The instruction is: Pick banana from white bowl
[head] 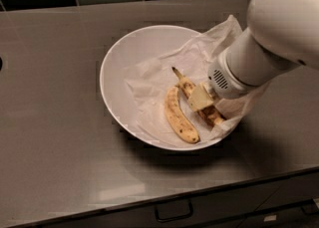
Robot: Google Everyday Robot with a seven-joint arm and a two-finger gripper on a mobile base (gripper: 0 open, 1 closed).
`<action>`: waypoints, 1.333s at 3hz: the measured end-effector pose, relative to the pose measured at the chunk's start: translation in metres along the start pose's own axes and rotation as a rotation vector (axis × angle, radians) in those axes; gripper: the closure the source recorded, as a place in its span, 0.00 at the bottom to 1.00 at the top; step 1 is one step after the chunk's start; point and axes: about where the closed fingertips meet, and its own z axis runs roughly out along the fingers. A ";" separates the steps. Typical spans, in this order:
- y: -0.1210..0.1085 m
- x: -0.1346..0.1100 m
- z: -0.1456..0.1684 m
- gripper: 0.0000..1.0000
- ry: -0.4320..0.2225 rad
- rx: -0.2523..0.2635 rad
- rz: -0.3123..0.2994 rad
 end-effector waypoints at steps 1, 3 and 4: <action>-0.025 0.009 -0.012 1.00 -0.169 -0.046 0.050; -0.013 -0.004 -0.060 1.00 -0.382 -0.168 -0.035; 0.009 -0.020 -0.099 1.00 -0.438 -0.212 -0.175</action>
Offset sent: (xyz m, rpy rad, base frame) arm -0.0275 -0.0210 0.0561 0.5183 -0.3235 0.2045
